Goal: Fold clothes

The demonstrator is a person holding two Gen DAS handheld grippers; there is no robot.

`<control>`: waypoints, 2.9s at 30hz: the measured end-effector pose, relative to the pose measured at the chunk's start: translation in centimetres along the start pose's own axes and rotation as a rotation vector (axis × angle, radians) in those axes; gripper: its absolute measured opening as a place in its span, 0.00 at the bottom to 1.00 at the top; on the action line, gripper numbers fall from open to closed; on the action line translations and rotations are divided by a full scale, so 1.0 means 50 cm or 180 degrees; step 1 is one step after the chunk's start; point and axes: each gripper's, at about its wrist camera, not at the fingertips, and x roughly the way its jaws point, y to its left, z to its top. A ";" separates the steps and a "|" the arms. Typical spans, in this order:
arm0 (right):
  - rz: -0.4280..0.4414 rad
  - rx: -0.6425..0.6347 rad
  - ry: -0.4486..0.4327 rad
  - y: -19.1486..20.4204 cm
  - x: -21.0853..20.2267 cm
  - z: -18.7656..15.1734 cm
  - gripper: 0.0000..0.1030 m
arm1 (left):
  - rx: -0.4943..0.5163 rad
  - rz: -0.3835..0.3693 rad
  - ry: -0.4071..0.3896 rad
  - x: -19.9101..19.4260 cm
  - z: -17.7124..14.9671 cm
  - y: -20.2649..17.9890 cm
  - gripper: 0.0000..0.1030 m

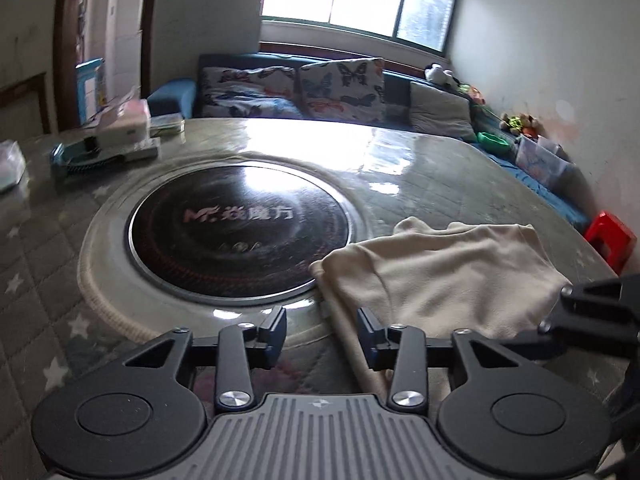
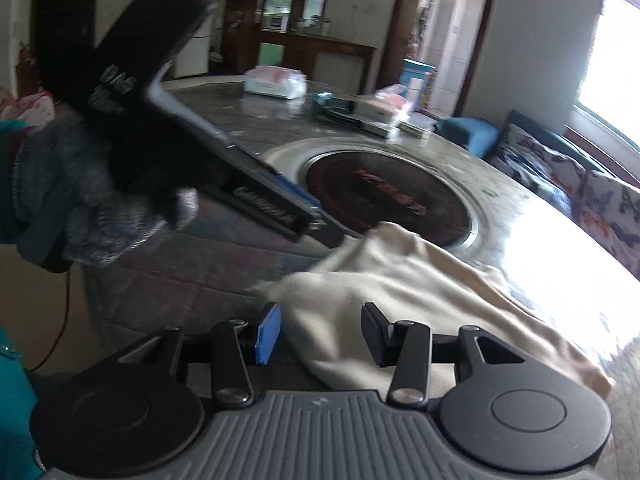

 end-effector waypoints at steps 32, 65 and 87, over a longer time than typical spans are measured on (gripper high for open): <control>0.0307 0.0569 -0.0233 -0.031 -0.028 0.026 0.10 | -0.2121 -0.0604 0.0632 0.084 0.019 0.040 0.17; -0.1047 0.2641 -0.0144 -0.396 -0.068 -0.235 0.46 | -0.1578 -0.0384 0.0513 0.087 0.037 0.014 0.17; -0.1049 0.2718 -0.0652 -0.338 -0.163 -0.230 0.12 | -0.0658 -0.0278 0.0303 0.069 0.070 -0.077 0.15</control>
